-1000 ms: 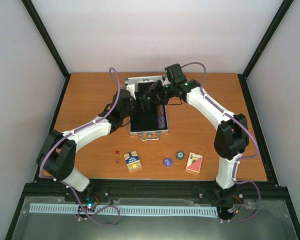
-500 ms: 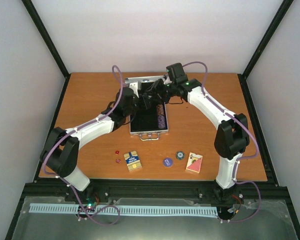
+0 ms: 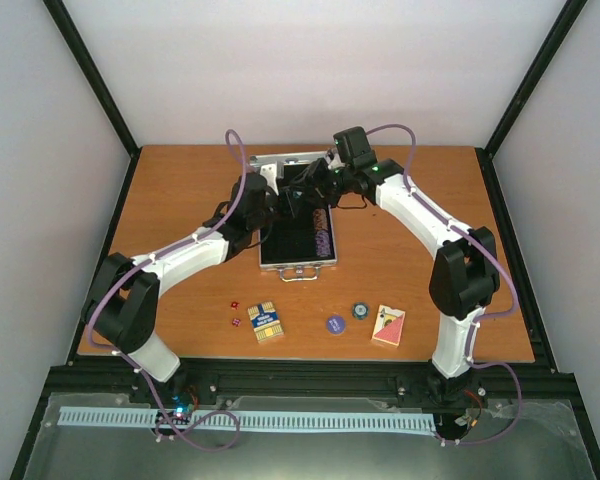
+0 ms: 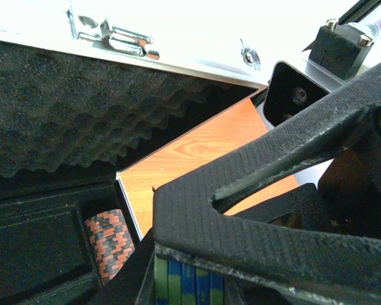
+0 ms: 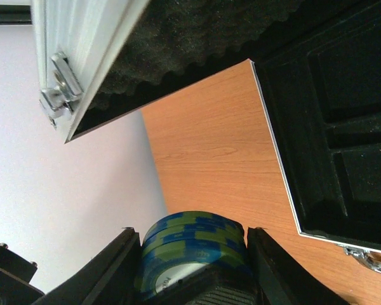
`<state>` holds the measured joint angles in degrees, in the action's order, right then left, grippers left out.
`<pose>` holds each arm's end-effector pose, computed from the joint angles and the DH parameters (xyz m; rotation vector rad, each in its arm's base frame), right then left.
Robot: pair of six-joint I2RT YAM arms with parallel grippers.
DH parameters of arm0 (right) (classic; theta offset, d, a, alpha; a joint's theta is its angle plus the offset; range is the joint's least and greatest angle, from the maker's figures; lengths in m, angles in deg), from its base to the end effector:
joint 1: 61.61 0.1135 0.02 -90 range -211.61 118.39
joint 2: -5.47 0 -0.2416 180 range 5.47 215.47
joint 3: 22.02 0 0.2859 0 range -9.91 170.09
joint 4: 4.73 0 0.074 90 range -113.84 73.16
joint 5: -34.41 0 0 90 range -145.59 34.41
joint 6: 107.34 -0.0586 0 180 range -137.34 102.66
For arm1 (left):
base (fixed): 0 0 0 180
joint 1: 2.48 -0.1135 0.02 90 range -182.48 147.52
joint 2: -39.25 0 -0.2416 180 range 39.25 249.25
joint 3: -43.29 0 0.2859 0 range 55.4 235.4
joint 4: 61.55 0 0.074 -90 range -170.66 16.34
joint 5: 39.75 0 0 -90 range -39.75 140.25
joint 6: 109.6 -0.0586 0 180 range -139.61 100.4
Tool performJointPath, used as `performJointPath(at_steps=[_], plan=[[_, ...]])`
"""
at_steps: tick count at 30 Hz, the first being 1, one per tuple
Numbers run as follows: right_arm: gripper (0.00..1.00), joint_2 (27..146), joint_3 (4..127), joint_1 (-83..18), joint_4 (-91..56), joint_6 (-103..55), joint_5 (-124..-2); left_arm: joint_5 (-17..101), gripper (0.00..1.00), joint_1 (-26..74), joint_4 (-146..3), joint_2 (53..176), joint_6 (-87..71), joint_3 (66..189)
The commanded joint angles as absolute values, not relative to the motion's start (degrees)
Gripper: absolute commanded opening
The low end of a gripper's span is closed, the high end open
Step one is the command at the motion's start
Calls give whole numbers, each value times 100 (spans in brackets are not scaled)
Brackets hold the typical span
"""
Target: Pack up texas hold em set
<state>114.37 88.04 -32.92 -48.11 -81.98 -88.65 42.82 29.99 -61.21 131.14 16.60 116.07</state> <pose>0.4016 0.2562 0.2651 0.4820 2.6044 1.3809 0.3530 -0.2336 0.2189 0.0280 2.0077 -0.9179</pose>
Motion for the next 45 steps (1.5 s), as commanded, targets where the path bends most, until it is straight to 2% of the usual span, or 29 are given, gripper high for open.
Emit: performJointPath(at_steps=[1, 4, 7, 15, 17, 23, 31, 37, 42, 45], plan=[[6, 11223, 8570, -3181, -5036, -8143, -9164, 3790, 1, 2978, -5510, 13118, 1221, 11695], [30, 11184, 8482, -3178, -4949, -8137, -9197, 3663, 1, 2978, -5545, 13084, 1101, 11714], [46, 11181, 8496, -3180, -4946, -8081, -9218, 3573, 1, 2978, -5634, 13040, 1001, 11760], [97, 11257, 8780, -3181, -5262, -7795, -9222, 3192, 1, 2974, -5887, 12941, 756, 11753], [100, 11204, 8790, -3181, -5329, -7744, -9147, 3078, 1, 2976, -5980, 12877, 672, 11716], [100, 10811, 8606, -3250, -5818, -7449, -8510, 2835, 1, 2970, -6625, 12557, 164, 11569], [100, 9495, 7010, -3673, -5826, -7510, -7505, 2752, 1, 2825, -7711, 12118, -496, 11315], [100, 9155, 6664, -3761, -6311, -6700, -6783, 2451, 1, 2333, -8988, 12258, -1286, 11626], [100, 8868, 6632, -3761, -6750, -5864, -5895, 3114, 1, 2118, -10191, 12645, -1953, 12254], [100, 8660, 6572, -3763, -6887, -5540, -5513, 3603, 1, 2117, -10383, 12937, -2000, 12403]])
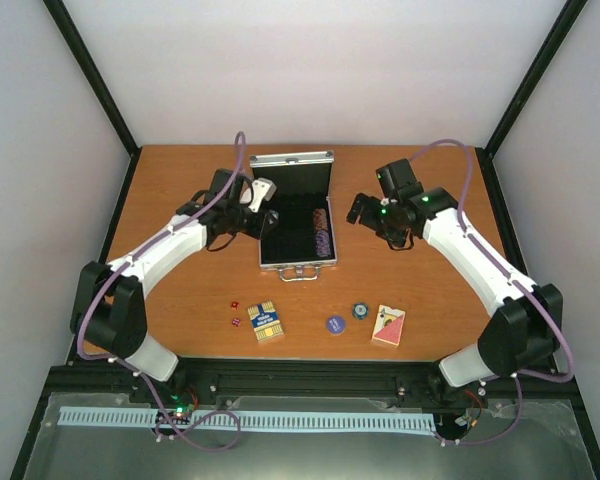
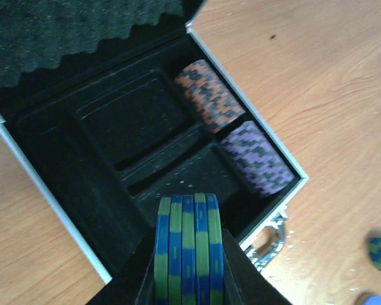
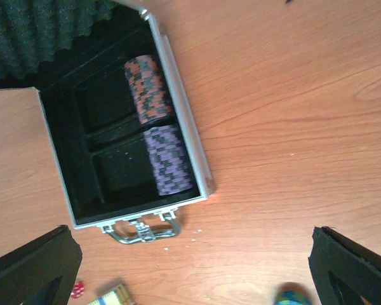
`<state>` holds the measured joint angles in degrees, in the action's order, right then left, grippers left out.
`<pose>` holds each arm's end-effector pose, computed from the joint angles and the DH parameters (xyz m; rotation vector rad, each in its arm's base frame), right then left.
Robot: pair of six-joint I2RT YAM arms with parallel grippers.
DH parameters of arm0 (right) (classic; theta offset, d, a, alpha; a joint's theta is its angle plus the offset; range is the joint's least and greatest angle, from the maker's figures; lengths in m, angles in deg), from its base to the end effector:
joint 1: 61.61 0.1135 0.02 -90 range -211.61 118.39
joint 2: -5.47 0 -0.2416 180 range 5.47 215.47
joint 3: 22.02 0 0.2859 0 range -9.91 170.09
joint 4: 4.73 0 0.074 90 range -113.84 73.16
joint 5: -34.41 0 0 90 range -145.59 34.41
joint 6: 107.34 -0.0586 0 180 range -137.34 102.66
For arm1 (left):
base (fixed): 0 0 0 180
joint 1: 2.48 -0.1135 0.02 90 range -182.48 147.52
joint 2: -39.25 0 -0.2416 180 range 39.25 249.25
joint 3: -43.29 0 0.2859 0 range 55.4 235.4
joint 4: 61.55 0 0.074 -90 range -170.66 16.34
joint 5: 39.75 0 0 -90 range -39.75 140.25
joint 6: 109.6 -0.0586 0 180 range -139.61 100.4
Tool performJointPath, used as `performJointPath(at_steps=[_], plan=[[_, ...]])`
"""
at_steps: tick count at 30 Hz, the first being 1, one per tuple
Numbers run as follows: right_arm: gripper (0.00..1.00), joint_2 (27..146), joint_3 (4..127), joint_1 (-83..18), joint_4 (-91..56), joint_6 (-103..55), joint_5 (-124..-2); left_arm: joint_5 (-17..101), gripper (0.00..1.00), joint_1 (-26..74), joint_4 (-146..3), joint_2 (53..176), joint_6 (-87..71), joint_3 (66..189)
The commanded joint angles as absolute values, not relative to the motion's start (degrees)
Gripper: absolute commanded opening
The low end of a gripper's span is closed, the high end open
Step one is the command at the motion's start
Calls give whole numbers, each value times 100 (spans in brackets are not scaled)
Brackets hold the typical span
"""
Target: Pack up texas hold em set
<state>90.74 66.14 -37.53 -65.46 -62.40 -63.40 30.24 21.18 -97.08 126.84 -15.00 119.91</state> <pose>0.3217 0.1525 0.2569 0.4383 2.6583 0.5920 0.3394 -0.1706 0.2069 0.5664 2.3493 -0.6472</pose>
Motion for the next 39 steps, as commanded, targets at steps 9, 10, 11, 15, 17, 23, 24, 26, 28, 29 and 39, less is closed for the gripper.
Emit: performJointPath(at_steps=[9, 10, 11, 15, 17, 23, 24, 26, 28, 29, 39], plan=[[100, 8409, 6226, -3770, -6884, -5435, -5479, 4277, 1, 2121, -10190, 13900, -2490, 12657], [100, 8407, 6202, -3770, -6876, -5434, -5485, 4358, 1, 2117, -10188, 13966, -2572, 12678], [100, 8409, 6185, -3774, -6869, -5423, -5490, 4405, 1, 2112, -10188, 14023, -2665, 12711], [100, 8418, 6157, -3815, -6852, -5391, -5497, 4581, 1, 2117, -10187, 14205, -3069, 12844], [100, 8435, 6145, -3842, -6838, -5374, -5517, 4618, 1, 2117, -10187, 14245, -3258, 12890], [100, 8466, 6055, -3966, -6787, -5356, -5626, 4226, 1, 2112, -10394, 14372, -4034, 13173], [100, 8466, 6036, -3982, -6771, -5355, -5641, 4100, 1, 2108, -10508, 14424, -4238, 13237], [100, 8457, 6000, -4014, -6758, -5352, -5667, 3872, 1, 2093, -10779, 14566, -4551, 13424], [100, 8457, 5988, -4048, -6756, -5340, -5685, 3717, 1, 2090, -11039, 14694, -4849, 13591], [100, 8457, 5986, -4057, -6756, -5330, -5689, 3688, 1, 2090, -11120, 14733, -4960, 13649], [100, 8520, 5898, -4182, -6729, -5296, -5773, 4320, 1, 2012, -11261, 14936, -5829, 13961]])
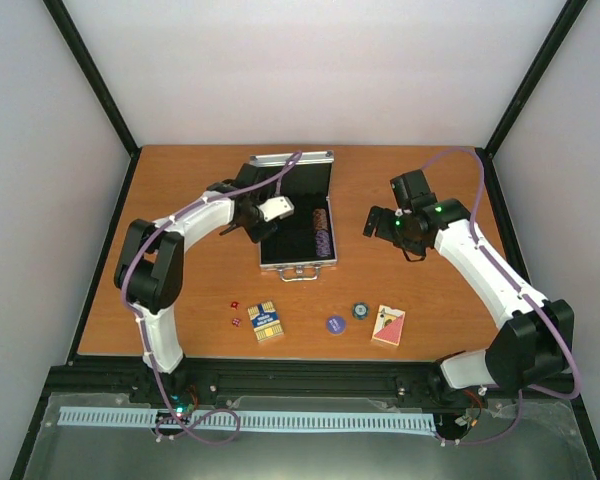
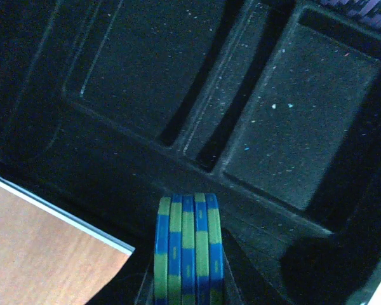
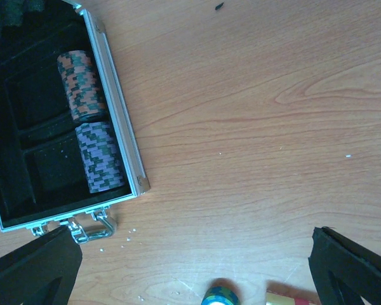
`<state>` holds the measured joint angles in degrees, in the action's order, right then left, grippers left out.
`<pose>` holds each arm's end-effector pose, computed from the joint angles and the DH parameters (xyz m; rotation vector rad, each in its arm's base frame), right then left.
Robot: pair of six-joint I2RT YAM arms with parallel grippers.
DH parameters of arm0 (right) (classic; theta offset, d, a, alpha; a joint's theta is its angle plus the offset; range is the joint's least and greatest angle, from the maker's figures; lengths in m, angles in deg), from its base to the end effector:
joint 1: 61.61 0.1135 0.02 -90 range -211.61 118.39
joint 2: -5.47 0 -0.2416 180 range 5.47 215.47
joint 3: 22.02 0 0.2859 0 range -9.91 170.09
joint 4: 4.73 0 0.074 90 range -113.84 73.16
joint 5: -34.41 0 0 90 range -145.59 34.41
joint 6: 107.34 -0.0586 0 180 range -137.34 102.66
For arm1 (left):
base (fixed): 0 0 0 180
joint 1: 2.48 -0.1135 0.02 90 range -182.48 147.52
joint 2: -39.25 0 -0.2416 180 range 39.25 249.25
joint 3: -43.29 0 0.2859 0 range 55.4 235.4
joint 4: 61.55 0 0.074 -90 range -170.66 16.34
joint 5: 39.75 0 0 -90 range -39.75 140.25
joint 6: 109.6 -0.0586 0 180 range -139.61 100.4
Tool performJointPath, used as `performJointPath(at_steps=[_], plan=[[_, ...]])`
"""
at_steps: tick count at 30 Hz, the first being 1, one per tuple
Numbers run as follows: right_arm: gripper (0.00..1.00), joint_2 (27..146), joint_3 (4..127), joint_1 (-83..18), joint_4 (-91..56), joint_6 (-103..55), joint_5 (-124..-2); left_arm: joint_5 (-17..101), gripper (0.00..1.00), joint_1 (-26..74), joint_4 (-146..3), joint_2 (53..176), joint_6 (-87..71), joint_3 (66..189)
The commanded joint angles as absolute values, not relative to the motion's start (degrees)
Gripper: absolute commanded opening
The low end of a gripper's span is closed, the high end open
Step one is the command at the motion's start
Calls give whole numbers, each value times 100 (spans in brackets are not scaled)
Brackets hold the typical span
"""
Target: Pack up texas hold em set
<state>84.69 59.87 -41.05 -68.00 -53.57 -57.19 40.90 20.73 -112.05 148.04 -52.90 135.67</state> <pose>0.3042 0.1158 0.2487 0.3555 2.6558 0.3672 0.3857 -0.1758 0.1402 1.3283 2.3756 -0.1728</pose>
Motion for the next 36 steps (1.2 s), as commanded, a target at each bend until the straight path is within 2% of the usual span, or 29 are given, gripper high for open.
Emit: performJointPath(at_steps=[1, 13, 36], plan=[[100, 8531, 5898, -4190, -6729, -5306, -5784, 4327, 1, 2004, -11252, 14982, -5888, 13998], [100, 8629, 5865, -4292, -6788, -5277, -5800, 4445, 1, 1874, -11178, 15391, -6843, 14331], [100, 8760, 5723, -4481, -6690, -5223, -6037, 4426, 1, 1857, -11265, 15864, -7281, 14404]])
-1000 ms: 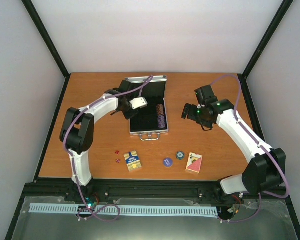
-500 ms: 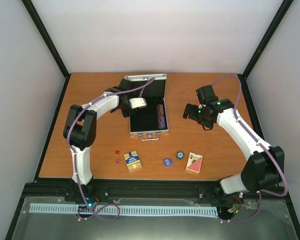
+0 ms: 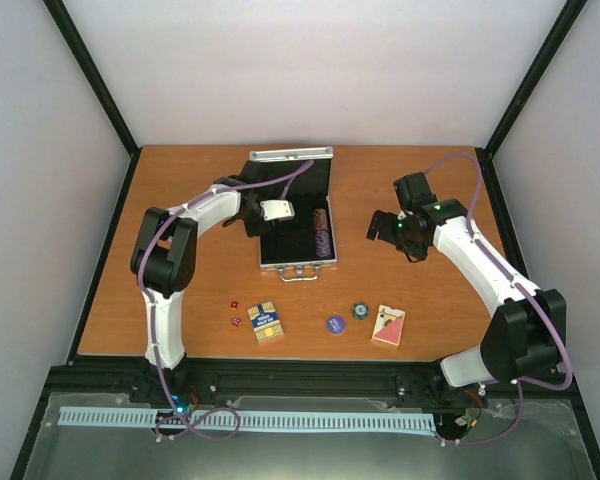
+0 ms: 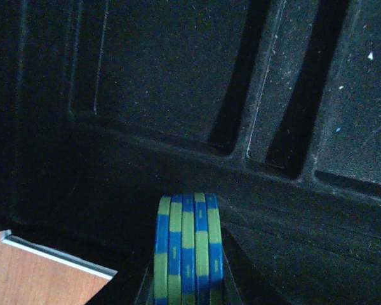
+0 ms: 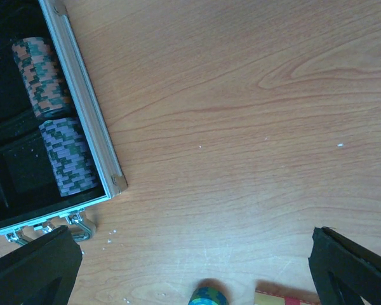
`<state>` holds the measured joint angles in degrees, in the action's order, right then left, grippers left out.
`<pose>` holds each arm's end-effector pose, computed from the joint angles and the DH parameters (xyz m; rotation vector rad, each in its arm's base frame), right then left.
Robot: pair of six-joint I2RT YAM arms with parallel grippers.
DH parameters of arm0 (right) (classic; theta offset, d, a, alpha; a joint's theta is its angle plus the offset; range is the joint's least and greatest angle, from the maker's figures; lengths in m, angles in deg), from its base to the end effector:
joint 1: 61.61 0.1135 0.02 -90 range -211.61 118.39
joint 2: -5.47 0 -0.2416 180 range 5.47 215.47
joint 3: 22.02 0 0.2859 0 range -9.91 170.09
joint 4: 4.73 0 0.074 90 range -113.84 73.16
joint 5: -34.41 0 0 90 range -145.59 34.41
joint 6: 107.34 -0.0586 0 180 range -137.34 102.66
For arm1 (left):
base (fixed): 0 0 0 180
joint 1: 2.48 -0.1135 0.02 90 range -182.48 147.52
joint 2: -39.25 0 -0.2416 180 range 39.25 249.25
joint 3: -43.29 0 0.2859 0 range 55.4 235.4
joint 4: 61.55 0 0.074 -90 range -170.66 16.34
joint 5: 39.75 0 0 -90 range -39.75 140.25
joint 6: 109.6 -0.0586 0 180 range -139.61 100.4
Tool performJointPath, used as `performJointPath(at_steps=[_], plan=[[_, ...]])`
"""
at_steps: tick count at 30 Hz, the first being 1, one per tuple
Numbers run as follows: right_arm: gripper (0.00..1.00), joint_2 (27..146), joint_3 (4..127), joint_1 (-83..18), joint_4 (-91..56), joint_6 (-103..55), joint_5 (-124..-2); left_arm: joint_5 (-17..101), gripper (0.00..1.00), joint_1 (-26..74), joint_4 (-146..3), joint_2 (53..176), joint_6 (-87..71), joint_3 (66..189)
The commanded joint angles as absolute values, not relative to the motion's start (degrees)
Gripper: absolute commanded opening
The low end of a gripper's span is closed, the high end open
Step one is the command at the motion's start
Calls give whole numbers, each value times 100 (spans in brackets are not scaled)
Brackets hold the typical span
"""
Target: Pack up texas hold em set
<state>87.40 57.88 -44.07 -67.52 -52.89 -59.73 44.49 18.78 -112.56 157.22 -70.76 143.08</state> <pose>0.3116 0.1029 0.2227 0.4096 2.7269 0.3644 0.4191 -0.1694 0.1140 1.6542 2.2160 -0.0034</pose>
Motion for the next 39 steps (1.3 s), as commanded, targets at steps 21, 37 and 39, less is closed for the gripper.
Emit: performJointPath(at_steps=[21, 37, 39], plan=[[100, 8803, 5678, -4592, -6664, -5166, -6119, 5022, 43, 1856, -10726, 16004, -6953, 14435], [100, 8790, 5619, -4592, -6584, -5135, -6271, 5302, 58, 1861, -10530, 15768, -6686, 14483], [100, 8782, 5611, -4598, -6580, -5135, -6284, 5316, 69, 1861, -10513, 15772, -6647, 14487]])
